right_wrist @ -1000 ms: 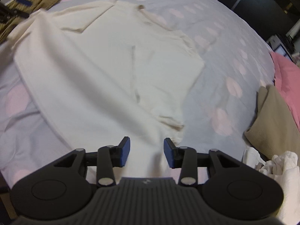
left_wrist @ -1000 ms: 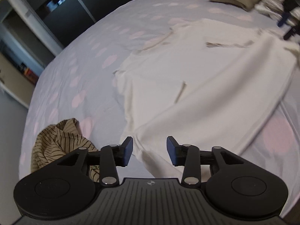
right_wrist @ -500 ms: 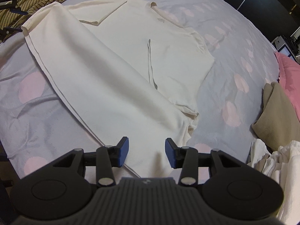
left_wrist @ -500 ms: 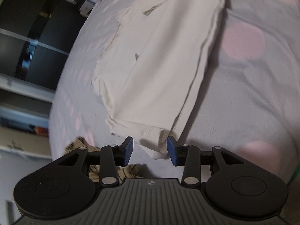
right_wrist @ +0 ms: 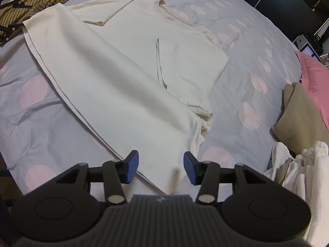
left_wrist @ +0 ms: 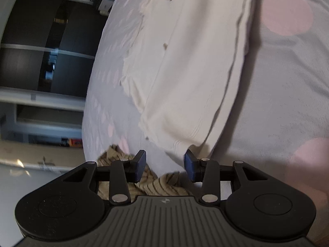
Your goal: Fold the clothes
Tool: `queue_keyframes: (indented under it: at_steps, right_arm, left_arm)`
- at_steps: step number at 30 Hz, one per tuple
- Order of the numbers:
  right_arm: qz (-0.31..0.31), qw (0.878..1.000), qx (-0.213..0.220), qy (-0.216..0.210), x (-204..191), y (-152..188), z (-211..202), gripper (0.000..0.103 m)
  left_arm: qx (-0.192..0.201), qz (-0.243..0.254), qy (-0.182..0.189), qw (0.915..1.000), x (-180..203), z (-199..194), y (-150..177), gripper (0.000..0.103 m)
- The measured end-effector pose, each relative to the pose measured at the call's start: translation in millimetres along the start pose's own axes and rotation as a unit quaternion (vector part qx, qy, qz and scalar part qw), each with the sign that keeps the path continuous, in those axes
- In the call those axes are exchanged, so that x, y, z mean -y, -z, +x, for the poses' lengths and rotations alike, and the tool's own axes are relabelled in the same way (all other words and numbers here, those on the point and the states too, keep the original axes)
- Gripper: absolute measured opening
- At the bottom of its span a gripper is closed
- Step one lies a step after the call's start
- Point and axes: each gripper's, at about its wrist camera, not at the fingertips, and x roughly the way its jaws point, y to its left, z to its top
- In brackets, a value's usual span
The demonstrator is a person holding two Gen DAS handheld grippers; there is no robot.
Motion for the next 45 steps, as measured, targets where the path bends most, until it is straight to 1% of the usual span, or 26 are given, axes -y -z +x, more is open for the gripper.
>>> queue_keyframes:
  at_steps: [2,5,6,7,10,11,13,17,19,21,22,23,24,25,27,28,31,32,33,35,39,42,45]
  right_arm:
    - [0.001,1.0,0.001,0.0,3,5,0,0.052]
    - [-0.007,1.0,0.001,-0.004,5,15,-1,0.052]
    - [-0.012,1.0,0.0,-0.005,4,19,-1,0.052]
    - [-0.018,1.0,-0.002,-0.006,3,23,-1,0.051]
    - [-0.05,0.999,0.0,-0.007,-8,31,-1,0.049]
    - [-0.064,0.998,0.002,-0.003,-12,32,0,0.048]
    - [-0.095,0.995,0.007,0.008,-21,35,1,0.041]
    - [-0.164,0.986,0.014,0.031,-34,40,6,0.041]
    - [-0.182,0.983,0.016,0.036,-38,40,10,0.041]
    - [-0.191,0.981,0.019,0.036,-41,39,15,0.041]
    - [-0.198,0.979,0.021,0.038,-42,38,18,0.038]
    - [-0.204,0.978,0.021,0.04,-44,37,21,0.034]
    - [-0.205,0.978,0.018,0.04,-44,36,23,0.023]
    - [-0.203,0.978,0.014,0.037,-43,35,25,0.017]
    - [-0.188,0.982,0.01,0.026,-40,31,24,0.012]
    - [-0.179,0.984,0.011,0.021,-38,30,21,0.011]
    - [-0.155,0.988,0.008,0.014,-31,28,16,0.011]
    - [-0.151,0.988,0.004,0.015,-30,29,17,0.009]
    - [-0.148,0.989,-0.001,0.016,-30,30,18,0.005]
    - [-0.145,0.989,-0.009,0.017,-29,33,19,0.003]
    - [-0.129,0.991,-0.019,0.02,-22,36,17,0.001]
    - [-0.096,0.994,-0.028,0.044,-7,37,13,0.0]
    - [-0.067,0.997,-0.022,0.044,5,38,7,0.0]
  left_arm:
    - [0.012,0.004,-0.012,0.9998,2,2,-3,0.04]
    - [0.013,-0.012,-0.005,0.9998,-1,6,-6,0.04]
    - [0.01,-0.016,-0.002,0.9998,-3,8,-7,0.036]
    - [0.008,-0.02,-0.004,0.9998,-5,8,-8,0.028]
    - [0.001,-0.032,-0.005,0.9995,-10,9,-9,0.019]
    - [-0.002,-0.033,-0.003,0.9995,-11,9,-9,0.017]
    - [-0.006,-0.03,-0.001,0.9995,-12,9,-8,0.014]
    - [-0.009,-0.032,0.011,0.9994,-12,5,-4,0.008]
    - [-0.005,-0.032,0.019,0.9993,-12,0,0,0.004]
    - [0.001,-0.028,0.026,0.9993,-11,-5,4,0.003]
    - [0.003,-0.024,0.029,0.9993,-10,-6,6,0.002]
    - [0.003,-0.02,0.034,0.9992,-8,-7,8,0.002]
    - [0.003,-0.016,0.038,0.9991,-6,-8,10,0.002]
    - [0.002,-0.011,0.041,0.9991,-4,-8,12,0.002]
    - [0.001,0.0,0.049,0.9988,2,-8,16,0.002]
    - [0.006,0.01,0.056,0.9983,5,-10,18,0.002]
    - [0.028,0.076,0.068,0.9944,24,-12,23,0.002]
    - [0.034,0.103,0.069,0.9917,31,-13,25,0.002]
    - [0.039,0.12,0.074,0.9893,36,-13,27,0.002]
    - [0.042,0.145,0.077,0.9856,43,-11,31,0.002]
    - [0.045,0.176,0.077,0.9804,51,-7,38,0.002]
    - [0.049,0.192,0.058,0.9785,54,-5,40,0.002]
    - [0.056,0.221,0.047,0.9725,58,-6,45,0.002]
